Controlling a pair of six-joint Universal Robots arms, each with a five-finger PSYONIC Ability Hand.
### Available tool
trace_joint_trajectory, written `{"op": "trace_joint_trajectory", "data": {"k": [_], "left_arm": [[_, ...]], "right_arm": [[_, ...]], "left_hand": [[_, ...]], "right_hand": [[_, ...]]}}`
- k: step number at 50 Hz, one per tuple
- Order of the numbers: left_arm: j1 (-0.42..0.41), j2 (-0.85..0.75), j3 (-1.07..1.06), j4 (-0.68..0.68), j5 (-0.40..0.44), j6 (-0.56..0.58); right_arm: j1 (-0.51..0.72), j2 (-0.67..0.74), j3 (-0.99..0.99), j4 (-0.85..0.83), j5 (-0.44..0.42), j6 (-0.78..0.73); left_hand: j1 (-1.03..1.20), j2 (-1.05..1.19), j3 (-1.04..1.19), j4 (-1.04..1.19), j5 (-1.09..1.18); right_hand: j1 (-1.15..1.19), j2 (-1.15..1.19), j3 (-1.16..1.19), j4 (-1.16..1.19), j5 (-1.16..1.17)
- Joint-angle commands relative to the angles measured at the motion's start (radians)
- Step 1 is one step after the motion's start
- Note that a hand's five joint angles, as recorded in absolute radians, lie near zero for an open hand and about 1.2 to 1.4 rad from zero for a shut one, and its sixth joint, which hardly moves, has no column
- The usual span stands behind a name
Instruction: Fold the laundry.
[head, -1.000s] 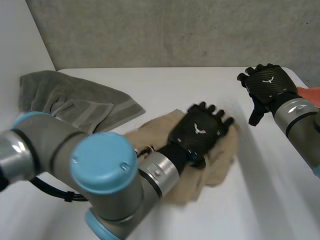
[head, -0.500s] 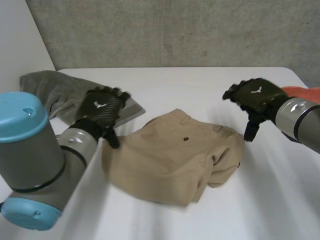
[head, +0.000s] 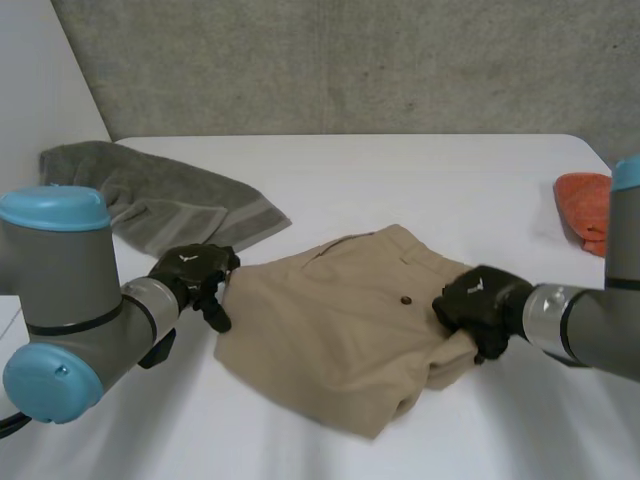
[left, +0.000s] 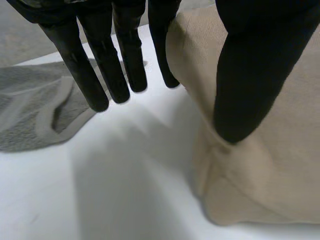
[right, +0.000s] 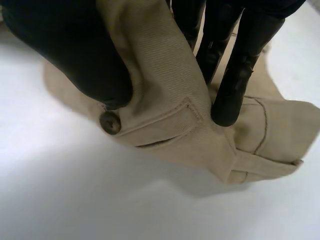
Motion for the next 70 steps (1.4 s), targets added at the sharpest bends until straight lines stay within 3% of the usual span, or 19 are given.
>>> {"op": "trace_joint_trajectory", "data": {"k": [1,4,5,6,8,21,27,37,47,49,51,52,54,62,70], "left_arm": [[0.000,-0.006,0.051,-0.020,0.021,-0.008],[-0.003,-0.009,0.068,-0.020,0.023,-0.008],[-0.006,-0.011,0.071,-0.020,0.023,-0.006],[-0.009,-0.011,0.074,-0.020,0.023,-0.006],[-0.012,-0.011,0.083,-0.018,0.024,-0.006],[-0.020,-0.003,0.089,-0.012,0.021,0.007],[-0.022,0.000,0.108,-0.010,0.021,0.017],[-0.028,-0.011,0.164,-0.007,0.018,0.099],[-0.043,-0.084,0.261,0.000,0.015,0.161],[-0.045,-0.095,0.279,0.000,0.015,0.165],[-0.046,-0.107,0.311,0.008,0.015,0.172],[-0.046,-0.110,0.322,0.012,0.015,0.175],[-0.048,-0.121,0.354,0.040,0.015,0.181],[-0.064,-0.161,0.535,0.226,0.001,0.263],[-0.098,-0.147,0.712,0.469,-0.098,0.331]], "right_arm": [[0.007,-0.152,0.159,0.120,0.000,-0.135],[0.019,-0.186,0.184,0.226,-0.010,-0.182],[0.024,-0.188,0.176,0.245,-0.013,-0.182],[0.030,-0.201,0.153,0.268,-0.016,-0.177],[0.030,-0.214,0.121,0.257,-0.016,-0.171],[0.022,-0.200,-0.233,0.211,-0.017,-0.011],[0.045,0.050,-0.523,0.208,0.003,0.070],[0.151,0.474,-0.989,0.208,0.046,0.202],[0.169,0.719,-1.163,0.204,0.038,0.285],[0.173,0.759,-1.191,0.204,0.046,0.289],[0.173,0.772,-1.209,0.204,0.046,0.291],[0.173,0.779,-1.226,0.202,0.046,0.291],[0.173,0.780,-1.250,0.194,0.046,0.292],[0.171,0.684,-1.441,-0.032,0.168,0.384],[0.174,0.483,-1.404,-0.333,0.242,0.391]], "left_hand": [[0.487,0.502,0.508,0.504,0.505],[0.617,0.632,0.637,0.634,0.634],[0.626,0.641,0.647,0.643,0.644],[0.632,0.647,0.653,0.649,0.650],[0.676,0.691,0.696,0.693,0.693],[0.720,0.735,0.741,0.737,0.738],[0.720,0.735,0.741,0.737,0.738],[0.720,0.735,0.741,0.737,0.738],[0.743,0.758,0.764,0.761,0.761],[0.758,0.773,0.779,0.775,0.776],[0.770,0.785,0.791,0.787,0.788],[0.776,0.791,0.796,0.793,0.793],[0.793,0.808,0.814,0.810,0.811],[0.793,0.808,0.814,0.810,0.811],[0.793,0.808,0.814,0.810,0.811]], "right_hand": [[0.458,0.222,0.233,0.202,0.234],[0.458,0.222,0.233,0.202,0.234],[0.287,0.052,0.063,0.031,0.064],[-0.185,-0.421,-0.410,-0.441,-0.409],[-0.480,-0.715,-0.704,-0.736,-0.703],[-0.557,-0.793,-0.782,-0.813,-0.781],[-0.764,-1.000,-0.989,-1.020,-0.988],[-0.764,-1.000,-0.989,-1.020,-0.988],[-0.764,-1.000,-0.989,-1.020,-0.988],[-0.544,-0.779,-0.768,-0.800,-0.767],[-0.224,-0.460,-0.449,-0.480,-0.448],[0.094,-0.141,-0.130,-0.162,-0.129],[0.456,0.220,0.231,0.200,0.232],[0.458,0.222,0.233,0.202,0.234],[0.458,0.222,0.233,0.202,0.234]]}}
